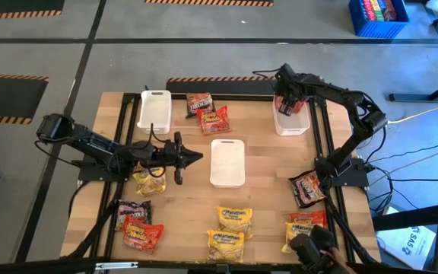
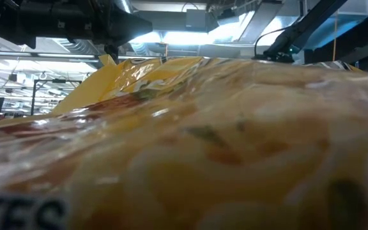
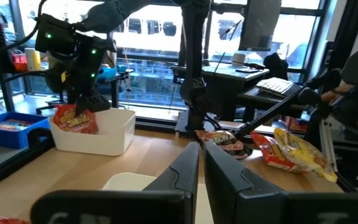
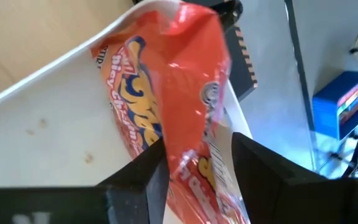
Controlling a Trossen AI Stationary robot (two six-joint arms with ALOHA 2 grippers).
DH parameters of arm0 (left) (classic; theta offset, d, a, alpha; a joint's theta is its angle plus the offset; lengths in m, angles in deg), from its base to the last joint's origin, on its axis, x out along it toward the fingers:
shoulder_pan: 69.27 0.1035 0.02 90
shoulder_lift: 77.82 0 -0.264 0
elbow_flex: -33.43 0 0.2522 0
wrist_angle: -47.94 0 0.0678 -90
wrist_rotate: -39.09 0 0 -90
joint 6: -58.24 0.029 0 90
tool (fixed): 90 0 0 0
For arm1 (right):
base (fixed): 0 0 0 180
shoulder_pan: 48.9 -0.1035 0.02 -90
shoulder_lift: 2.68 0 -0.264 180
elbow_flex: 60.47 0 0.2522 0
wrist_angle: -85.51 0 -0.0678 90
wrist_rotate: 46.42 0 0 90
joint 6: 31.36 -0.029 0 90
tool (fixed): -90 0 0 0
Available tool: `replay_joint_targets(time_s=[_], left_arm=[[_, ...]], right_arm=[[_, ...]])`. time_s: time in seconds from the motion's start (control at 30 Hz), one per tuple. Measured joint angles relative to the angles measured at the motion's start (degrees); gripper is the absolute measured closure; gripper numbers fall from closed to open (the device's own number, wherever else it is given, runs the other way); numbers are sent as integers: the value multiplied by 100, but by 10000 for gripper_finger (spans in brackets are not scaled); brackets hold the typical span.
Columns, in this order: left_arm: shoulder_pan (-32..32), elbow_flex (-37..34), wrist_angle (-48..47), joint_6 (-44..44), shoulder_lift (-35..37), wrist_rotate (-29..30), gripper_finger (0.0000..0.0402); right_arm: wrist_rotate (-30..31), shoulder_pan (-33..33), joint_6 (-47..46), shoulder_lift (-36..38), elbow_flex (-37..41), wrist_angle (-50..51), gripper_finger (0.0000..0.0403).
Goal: Sort Maruchan noodles
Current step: Put the orange noodle pack into the white right bin
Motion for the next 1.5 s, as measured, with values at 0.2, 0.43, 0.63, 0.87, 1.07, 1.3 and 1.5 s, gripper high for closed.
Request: replay_joint_targets(time_s=[0.2, 0.43, 0.63, 0.87, 1.07, 1.3, 1.5], left_arm=[[0, 0, -9, 13, 0, 0, 382], [0, 0, -9, 17, 0, 4, 379], [122, 0, -11, 17, 0, 2, 347], [247, 0, -197, 22, 0, -48, 284], [486, 0, -277, 17, -2, 37, 272], [915, 0, -559, -282, -29, 250, 273], [1528, 223, -1787, -741, -37, 260, 273]], right_arm=[[-4, 0, -253, 0, -288, 416, 225], [345, -14, -205, 34, -347, 697, 122], [268, -310, -546, 414, -800, 1180, 85], [-819, -1148, -1015, 1251, -1028, 1145, 84], [-2116, -2042, -1439, 1799, -731, 426, 84], [-2724, -2522, -1855, 1647, 7, -1333, 84], [-2964, -2394, -2284, 981, 145, -2329, 84]])
